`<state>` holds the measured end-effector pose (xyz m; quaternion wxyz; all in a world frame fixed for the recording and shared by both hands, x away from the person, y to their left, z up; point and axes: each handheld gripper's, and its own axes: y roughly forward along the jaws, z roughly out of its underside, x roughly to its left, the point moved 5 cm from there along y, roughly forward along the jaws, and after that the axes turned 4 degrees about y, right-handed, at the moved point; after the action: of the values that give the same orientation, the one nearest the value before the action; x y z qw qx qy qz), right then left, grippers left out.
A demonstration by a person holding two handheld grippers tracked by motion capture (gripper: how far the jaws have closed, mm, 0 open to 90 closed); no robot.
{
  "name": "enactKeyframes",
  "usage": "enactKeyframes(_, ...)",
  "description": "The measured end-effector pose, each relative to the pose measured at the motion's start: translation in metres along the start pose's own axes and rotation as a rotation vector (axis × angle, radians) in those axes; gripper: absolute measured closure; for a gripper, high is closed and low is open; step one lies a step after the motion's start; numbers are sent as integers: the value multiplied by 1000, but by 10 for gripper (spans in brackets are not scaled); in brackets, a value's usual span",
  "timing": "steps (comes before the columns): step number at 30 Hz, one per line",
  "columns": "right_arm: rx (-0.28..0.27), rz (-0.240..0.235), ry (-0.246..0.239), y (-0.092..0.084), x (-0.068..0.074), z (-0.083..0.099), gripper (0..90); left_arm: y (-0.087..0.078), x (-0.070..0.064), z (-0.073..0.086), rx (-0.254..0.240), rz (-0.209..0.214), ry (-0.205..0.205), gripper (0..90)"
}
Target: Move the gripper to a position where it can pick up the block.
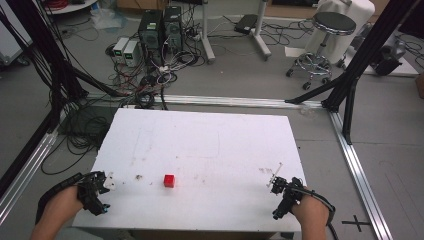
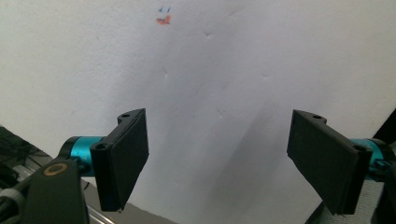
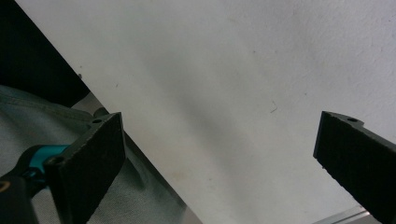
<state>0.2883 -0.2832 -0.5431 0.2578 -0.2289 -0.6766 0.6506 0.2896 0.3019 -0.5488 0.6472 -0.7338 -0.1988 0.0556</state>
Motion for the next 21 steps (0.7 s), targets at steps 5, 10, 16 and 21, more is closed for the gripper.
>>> enactKeyframes(5,-9,0,-1,0,-1,0,17,-5,1,0,-5,-5,-9,210)
enactKeyframes(10,-12,-3,-7,-1,-1,-1,17,-4,1,-2,1,-3,-1,210)
enactKeyframes(16,-17,-1,-12,-3,1,-3,17,-5,3,-7,-10,2,10,210)
enactKeyframes(21,-9,0,-13,-2,3,-4,17,-8,11,-14,0,3,44,210)
